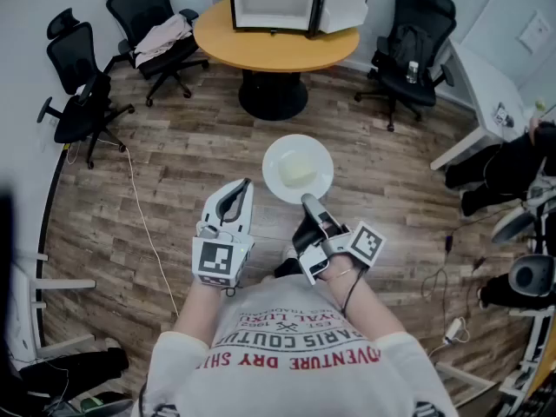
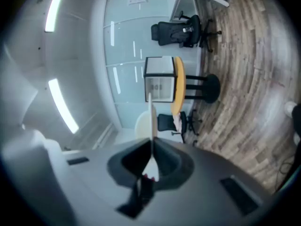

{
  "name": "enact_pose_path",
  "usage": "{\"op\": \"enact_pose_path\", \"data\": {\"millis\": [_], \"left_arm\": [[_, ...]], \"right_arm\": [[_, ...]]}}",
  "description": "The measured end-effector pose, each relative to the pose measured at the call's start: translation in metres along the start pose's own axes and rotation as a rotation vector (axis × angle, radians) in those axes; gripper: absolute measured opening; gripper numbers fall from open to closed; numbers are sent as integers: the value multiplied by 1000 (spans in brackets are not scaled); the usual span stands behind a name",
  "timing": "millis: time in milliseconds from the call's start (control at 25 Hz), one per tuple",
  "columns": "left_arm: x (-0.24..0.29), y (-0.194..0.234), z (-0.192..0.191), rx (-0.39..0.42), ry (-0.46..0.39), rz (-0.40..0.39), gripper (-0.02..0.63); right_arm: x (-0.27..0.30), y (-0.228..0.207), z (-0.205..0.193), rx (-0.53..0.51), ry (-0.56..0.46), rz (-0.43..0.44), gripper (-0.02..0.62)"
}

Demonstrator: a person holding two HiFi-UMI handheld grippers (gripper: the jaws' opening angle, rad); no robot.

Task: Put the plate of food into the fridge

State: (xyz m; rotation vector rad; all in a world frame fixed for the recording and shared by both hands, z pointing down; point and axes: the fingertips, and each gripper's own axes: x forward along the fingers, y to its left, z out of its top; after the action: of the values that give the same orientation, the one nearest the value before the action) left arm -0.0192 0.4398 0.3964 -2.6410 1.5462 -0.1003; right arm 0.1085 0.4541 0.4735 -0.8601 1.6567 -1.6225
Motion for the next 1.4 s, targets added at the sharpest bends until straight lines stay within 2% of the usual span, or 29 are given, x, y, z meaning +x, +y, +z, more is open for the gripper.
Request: {"op": "enact_pose_path", "data": {"millis": [520, 960, 1160, 1400], "left_arm": [[-8, 1, -8, -29, 17, 22, 34], [-20, 23, -30, -46, 62, 65, 34], [-1, 39, -35, -38, 82, 95, 34], [50, 61, -40, -48, 79, 144, 34]], "right_arm": [[2, 1, -1, -56, 15, -15, 38], [23, -12, -14, -19, 34, -20, 37], [47, -17, -3, 14, 75, -12, 37], [88, -28, 35, 34, 111, -19, 37]]}}
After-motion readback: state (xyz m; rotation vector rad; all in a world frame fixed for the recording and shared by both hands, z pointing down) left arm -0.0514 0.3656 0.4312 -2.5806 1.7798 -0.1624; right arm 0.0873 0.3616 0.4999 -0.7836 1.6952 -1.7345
